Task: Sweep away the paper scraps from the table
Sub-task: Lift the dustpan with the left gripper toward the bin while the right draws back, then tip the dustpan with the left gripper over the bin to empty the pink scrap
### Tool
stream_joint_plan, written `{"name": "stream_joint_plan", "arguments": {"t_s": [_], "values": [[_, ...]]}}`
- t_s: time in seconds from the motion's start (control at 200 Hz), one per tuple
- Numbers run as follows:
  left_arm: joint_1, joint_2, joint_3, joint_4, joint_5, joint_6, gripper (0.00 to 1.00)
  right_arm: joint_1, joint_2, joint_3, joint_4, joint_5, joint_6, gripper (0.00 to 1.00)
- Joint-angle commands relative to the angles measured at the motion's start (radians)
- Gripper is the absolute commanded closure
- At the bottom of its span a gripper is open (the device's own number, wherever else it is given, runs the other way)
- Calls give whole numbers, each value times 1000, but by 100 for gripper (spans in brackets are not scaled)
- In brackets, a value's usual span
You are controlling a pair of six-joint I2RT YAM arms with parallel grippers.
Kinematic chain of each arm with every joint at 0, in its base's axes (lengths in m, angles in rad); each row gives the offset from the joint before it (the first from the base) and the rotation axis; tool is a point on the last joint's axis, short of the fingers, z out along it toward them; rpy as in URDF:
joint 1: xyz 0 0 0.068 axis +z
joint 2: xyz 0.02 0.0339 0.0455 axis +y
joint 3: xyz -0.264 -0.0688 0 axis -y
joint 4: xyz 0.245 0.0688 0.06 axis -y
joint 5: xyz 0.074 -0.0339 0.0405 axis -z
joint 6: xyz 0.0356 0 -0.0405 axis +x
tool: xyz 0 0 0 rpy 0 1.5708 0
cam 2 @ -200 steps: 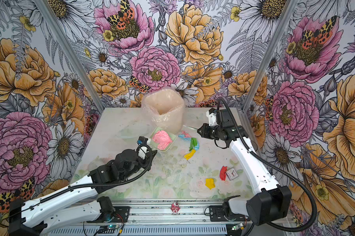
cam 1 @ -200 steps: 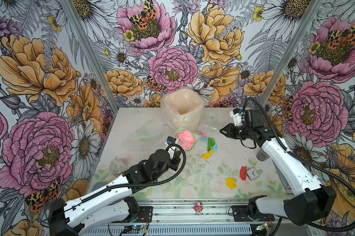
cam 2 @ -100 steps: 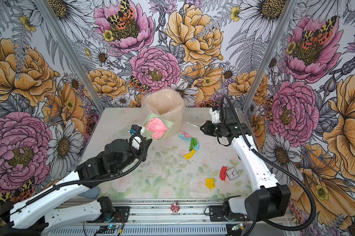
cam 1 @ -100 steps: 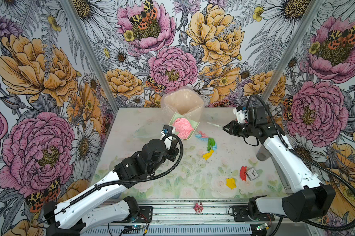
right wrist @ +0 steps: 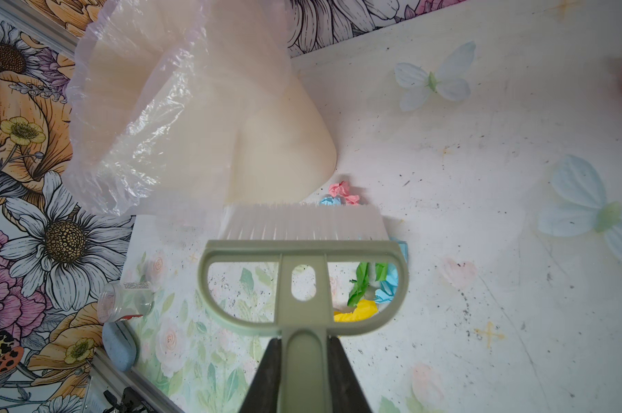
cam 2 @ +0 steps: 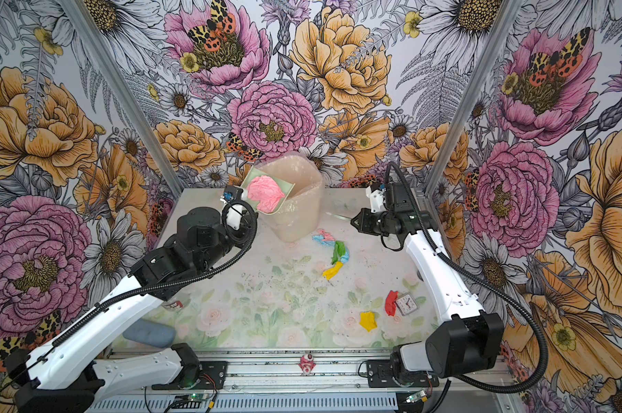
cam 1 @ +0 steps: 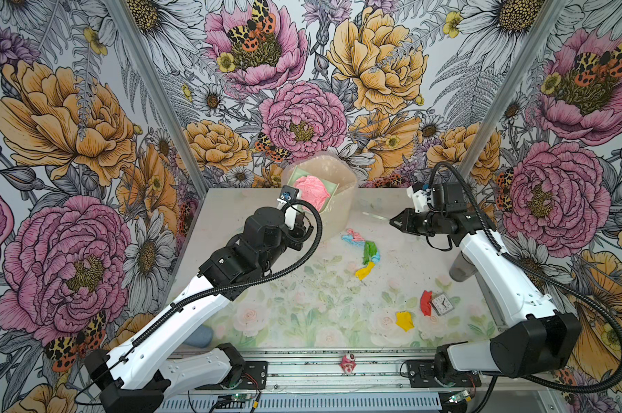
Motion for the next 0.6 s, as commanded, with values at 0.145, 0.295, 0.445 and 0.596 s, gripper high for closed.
{"name": "stream_joint_plan", "arguments": {"t_s": [0.145,0.295,0.445,0.596], "values": [[67,95,115,-4,88,105,100,-8,-29,-27,5,4,-29,100],[127,165,153,4,120,116,100,-8,-36,-43,5,-7,-30,100],[194,261,191,42,197,112,100,-9,-60,-77,7,-15,-26,100],[223,378,281,49,203,145,100,-8,-85,-111,5,-21,-17,100]]}}
